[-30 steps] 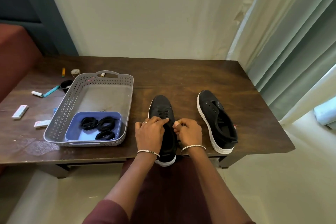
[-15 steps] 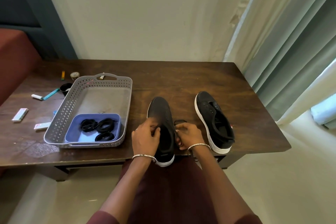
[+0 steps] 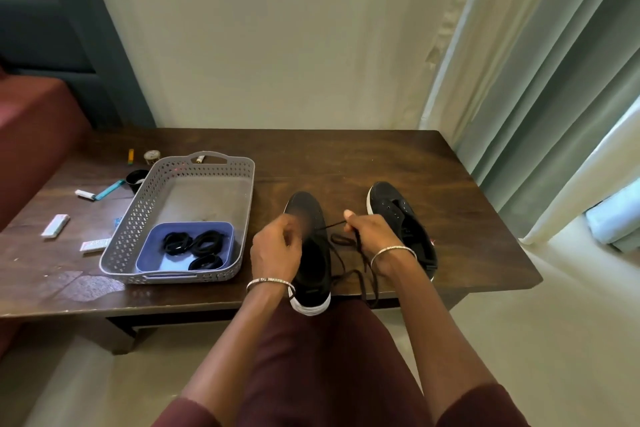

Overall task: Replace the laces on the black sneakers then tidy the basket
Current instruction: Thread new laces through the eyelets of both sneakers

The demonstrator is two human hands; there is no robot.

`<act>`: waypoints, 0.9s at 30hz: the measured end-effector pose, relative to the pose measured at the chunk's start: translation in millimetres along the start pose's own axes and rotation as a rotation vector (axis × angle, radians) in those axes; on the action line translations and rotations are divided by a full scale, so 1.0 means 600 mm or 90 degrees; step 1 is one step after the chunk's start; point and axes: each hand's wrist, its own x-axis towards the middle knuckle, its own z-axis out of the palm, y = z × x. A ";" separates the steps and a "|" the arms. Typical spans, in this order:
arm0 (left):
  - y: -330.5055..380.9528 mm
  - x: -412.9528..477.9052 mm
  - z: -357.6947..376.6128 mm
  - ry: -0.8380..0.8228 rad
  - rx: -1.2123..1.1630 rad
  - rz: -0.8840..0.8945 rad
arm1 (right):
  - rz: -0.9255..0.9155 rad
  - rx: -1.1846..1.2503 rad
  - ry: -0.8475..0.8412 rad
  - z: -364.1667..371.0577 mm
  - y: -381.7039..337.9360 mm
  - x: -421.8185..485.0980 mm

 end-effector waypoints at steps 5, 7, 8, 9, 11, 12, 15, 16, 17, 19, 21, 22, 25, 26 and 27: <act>0.079 0.035 -0.015 -0.165 0.089 0.177 | -0.153 -0.138 -0.007 -0.019 -0.064 -0.040; 0.107 0.047 -0.016 -0.210 0.176 0.230 | -0.201 -0.104 -0.044 -0.023 -0.087 -0.061; 0.116 0.051 -0.015 -0.208 0.212 0.241 | -0.222 -0.090 -0.051 -0.027 -0.096 -0.072; 0.122 0.054 -0.015 -0.192 0.236 0.248 | -0.243 -0.083 -0.045 -0.033 -0.102 -0.081; 0.120 0.062 -0.015 -0.143 0.245 0.225 | -0.255 -0.071 -0.014 -0.051 -0.109 -0.094; 0.115 0.065 -0.017 -0.117 0.229 0.194 | -0.253 -0.064 0.001 -0.062 -0.108 -0.097; 0.085 0.075 -0.025 -0.034 0.194 0.086 | -0.246 -0.013 0.036 -0.099 -0.098 -0.106; 0.076 0.076 -0.029 -0.010 0.198 0.057 | -0.244 -0.002 0.043 -0.112 -0.093 -0.109; 0.069 0.076 -0.034 0.009 0.202 0.027 | -0.240 0.009 0.052 -0.125 -0.088 -0.112; 0.048 0.081 -0.045 0.017 0.191 -0.048 | -0.229 0.039 0.067 -0.149 -0.079 -0.119; 0.027 0.088 -0.057 0.008 0.149 -0.119 | -0.220 0.079 0.084 -0.167 -0.075 -0.127; 0.017 0.091 -0.061 0.000 0.109 -0.151 | -0.215 0.098 0.098 -0.174 -0.073 -0.131; 0.006 0.093 -0.066 -0.007 -0.015 -0.236 | -0.178 0.171 0.119 -0.180 -0.067 -0.135; 0.006 0.094 -0.066 -0.006 -0.036 -0.242 | -0.154 0.232 0.108 -0.177 -0.065 -0.136; 0.010 0.093 -0.065 -0.018 -0.047 -0.231 | -0.122 0.314 0.088 -0.173 -0.062 -0.135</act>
